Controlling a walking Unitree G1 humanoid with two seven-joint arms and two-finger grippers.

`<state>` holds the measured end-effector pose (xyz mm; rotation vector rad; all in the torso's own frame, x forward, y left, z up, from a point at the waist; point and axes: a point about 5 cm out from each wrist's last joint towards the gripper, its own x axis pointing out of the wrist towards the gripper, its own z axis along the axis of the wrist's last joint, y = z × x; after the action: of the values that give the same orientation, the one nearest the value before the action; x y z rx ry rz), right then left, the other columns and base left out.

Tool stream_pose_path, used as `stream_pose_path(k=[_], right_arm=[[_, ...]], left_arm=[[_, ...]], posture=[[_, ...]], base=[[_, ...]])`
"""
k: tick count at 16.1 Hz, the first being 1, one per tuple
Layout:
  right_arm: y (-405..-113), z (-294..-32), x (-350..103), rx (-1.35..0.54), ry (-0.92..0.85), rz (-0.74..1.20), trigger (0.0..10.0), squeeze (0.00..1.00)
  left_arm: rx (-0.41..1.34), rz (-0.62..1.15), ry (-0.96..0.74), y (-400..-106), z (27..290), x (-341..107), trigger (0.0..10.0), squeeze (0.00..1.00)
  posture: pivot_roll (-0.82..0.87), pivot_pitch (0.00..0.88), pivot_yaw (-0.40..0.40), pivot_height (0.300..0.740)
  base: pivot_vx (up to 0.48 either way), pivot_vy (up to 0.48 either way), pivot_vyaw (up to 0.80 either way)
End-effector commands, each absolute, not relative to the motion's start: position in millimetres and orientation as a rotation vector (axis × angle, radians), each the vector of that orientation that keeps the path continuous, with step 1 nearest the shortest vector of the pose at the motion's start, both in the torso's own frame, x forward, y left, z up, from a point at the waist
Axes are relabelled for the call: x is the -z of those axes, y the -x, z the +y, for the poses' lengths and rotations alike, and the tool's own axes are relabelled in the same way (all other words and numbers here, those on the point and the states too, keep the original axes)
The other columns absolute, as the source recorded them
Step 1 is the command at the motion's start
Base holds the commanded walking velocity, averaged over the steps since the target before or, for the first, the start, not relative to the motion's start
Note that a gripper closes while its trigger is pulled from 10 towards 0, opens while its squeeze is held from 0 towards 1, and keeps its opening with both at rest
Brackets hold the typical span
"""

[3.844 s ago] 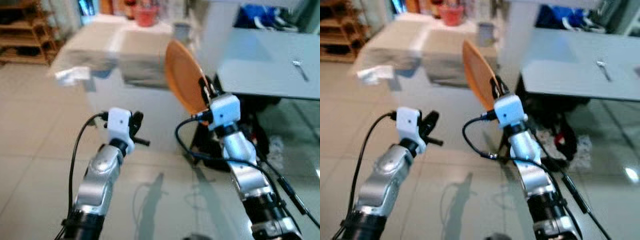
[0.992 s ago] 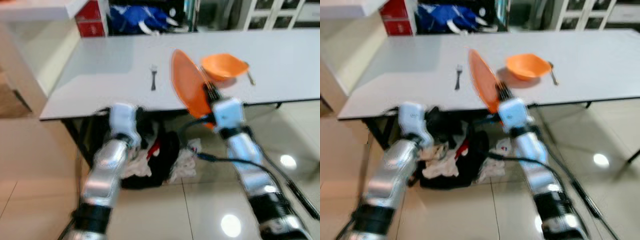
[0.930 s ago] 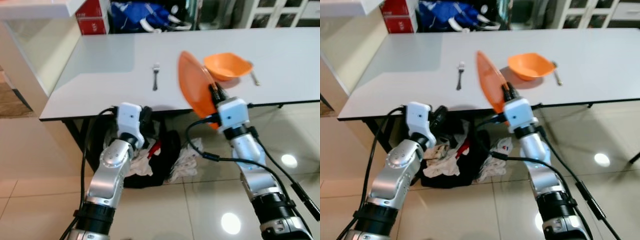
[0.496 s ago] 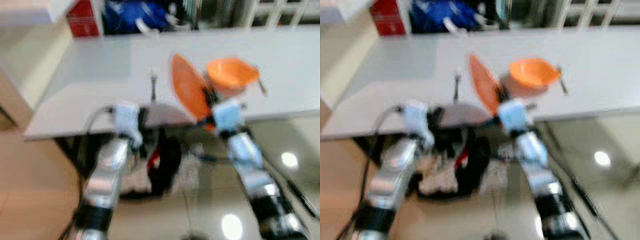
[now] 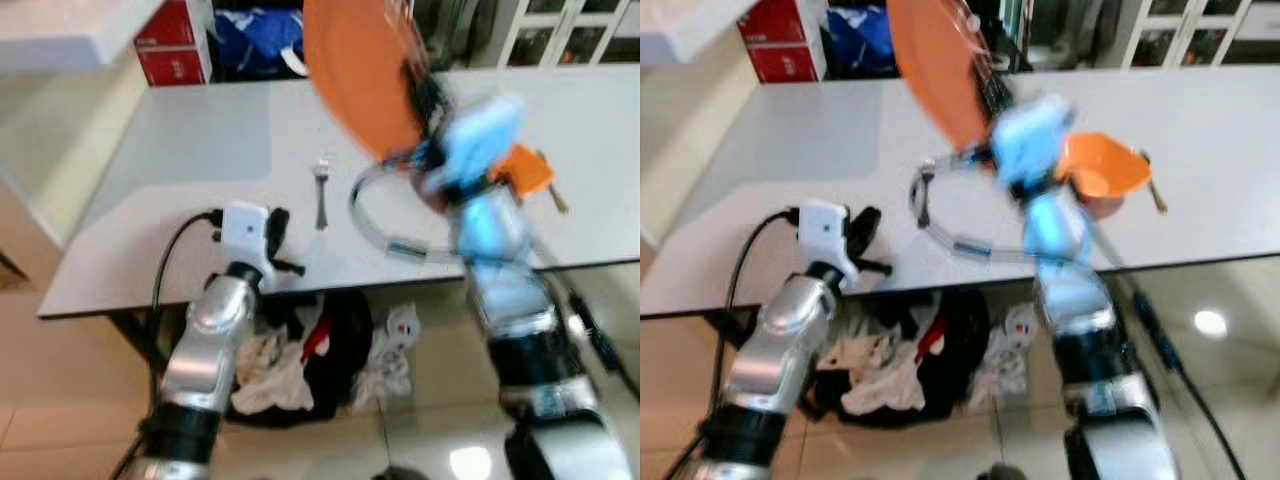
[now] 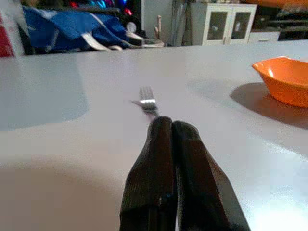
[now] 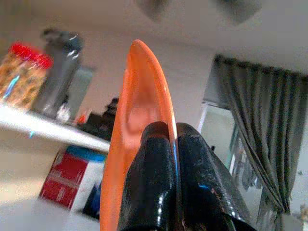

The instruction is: Setting the table

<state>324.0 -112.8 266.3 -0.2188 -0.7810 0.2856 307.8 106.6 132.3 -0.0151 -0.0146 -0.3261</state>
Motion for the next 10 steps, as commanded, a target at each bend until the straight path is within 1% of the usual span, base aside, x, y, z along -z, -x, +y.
stream_pose_path(k=[1,2,4,6,8,10], right_arm=[[-330,-115,-270,-0.286,0.143,-0.749,0.0,0.00],[-345,-125,-262,-0.243,0.003,-0.638,0.0,0.00],[-357,-135,-252,-0.190,-0.111,-0.540,0.0,0.00],[-370,-144,-240,-0.138,-0.286,-0.428,0.0,0.00],[-378,-148,-234,-0.111,-0.410,-0.370,0.0,0.00],[-385,-152,-227,-0.105,-0.496,-0.316,0.0,0.00]], left_arm=[[0.318,-0.028,0.003,-309,110,-136,10.0,0.00],[0.318,-0.028,0.002,-310,109,-136,10.0,0.00],[0.315,-0.027,0.002,-309,111,-137,10.0,0.00],[0.312,-0.026,-0.004,-308,113,-137,10.0,0.00],[0.306,-0.025,-0.009,-307,115,-137,10.0,0.00],[0.298,-0.024,-0.008,-305,115,-138,10.0,0.00]], posture=[[-0.08,0.000,0.028,0.736],[-0.07,0.000,0.028,0.736],[-0.06,0.000,0.030,0.736],[-0.05,0.000,0.032,0.736],[-0.04,0.000,0.028,0.736],[-0.04,0.000,0.023,0.736]], base=[[0.000,0.000,0.00],[0.000,0.000,0.00],[0.000,0.000,0.00],[0.000,0.000,0.00],[0.000,0.000,0.00],[0.000,0.000,0.00]])
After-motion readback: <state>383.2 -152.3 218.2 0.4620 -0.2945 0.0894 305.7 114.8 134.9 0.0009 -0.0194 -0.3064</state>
